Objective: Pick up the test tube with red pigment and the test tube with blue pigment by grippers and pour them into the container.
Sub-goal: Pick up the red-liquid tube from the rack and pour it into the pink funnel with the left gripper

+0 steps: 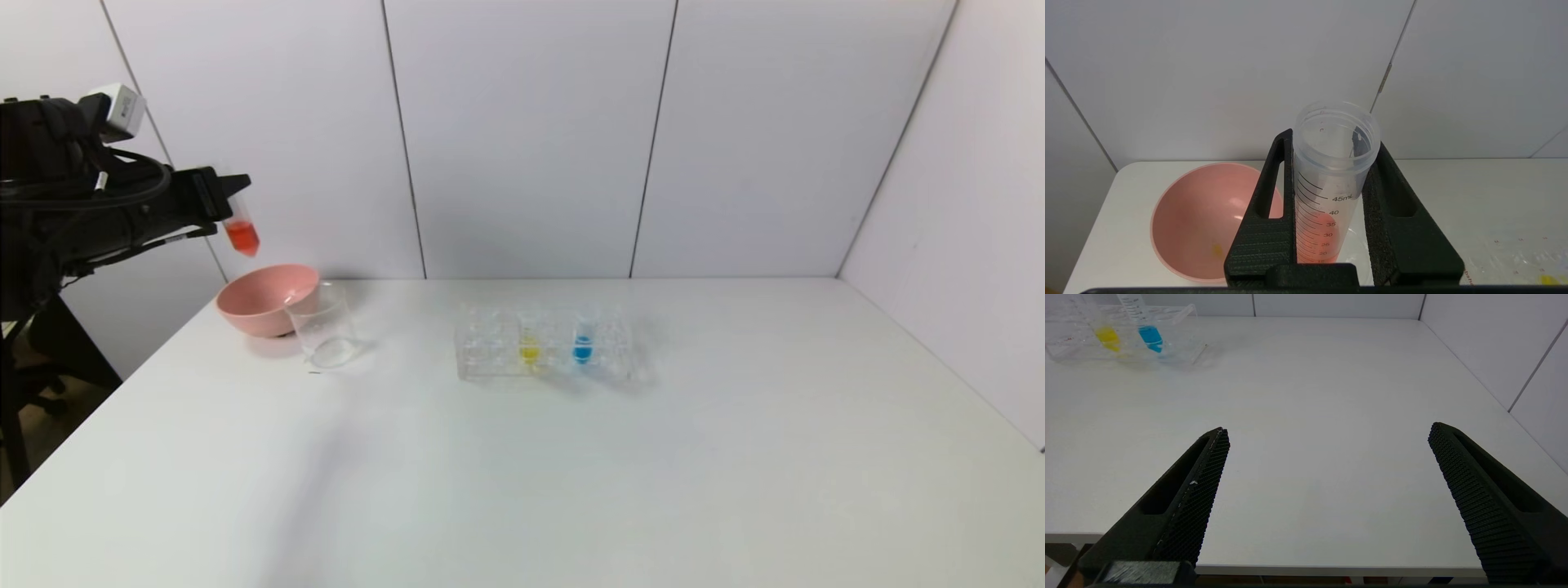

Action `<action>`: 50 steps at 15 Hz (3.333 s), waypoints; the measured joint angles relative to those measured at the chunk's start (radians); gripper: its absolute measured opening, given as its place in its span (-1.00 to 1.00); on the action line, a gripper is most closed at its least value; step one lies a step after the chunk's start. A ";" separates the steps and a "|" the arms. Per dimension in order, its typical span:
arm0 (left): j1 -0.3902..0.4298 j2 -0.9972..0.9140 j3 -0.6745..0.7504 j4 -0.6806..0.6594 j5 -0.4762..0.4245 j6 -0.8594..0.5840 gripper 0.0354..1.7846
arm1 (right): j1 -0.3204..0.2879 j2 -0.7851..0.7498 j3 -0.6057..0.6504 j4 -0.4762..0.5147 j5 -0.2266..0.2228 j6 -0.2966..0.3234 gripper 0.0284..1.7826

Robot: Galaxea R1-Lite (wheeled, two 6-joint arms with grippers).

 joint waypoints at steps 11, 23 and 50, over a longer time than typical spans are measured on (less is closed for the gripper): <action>0.026 -0.022 0.045 -0.008 -0.022 0.026 -0.49 | 0.000 0.000 0.000 0.000 0.000 0.000 0.99; 0.037 0.008 0.049 -0.013 -0.055 0.070 -0.49 | 0.000 0.003 0.000 0.001 0.000 -0.003 0.99; 0.068 0.003 0.107 -0.021 -0.131 0.267 -0.49 | 0.000 0.002 0.000 0.001 0.000 -0.002 0.99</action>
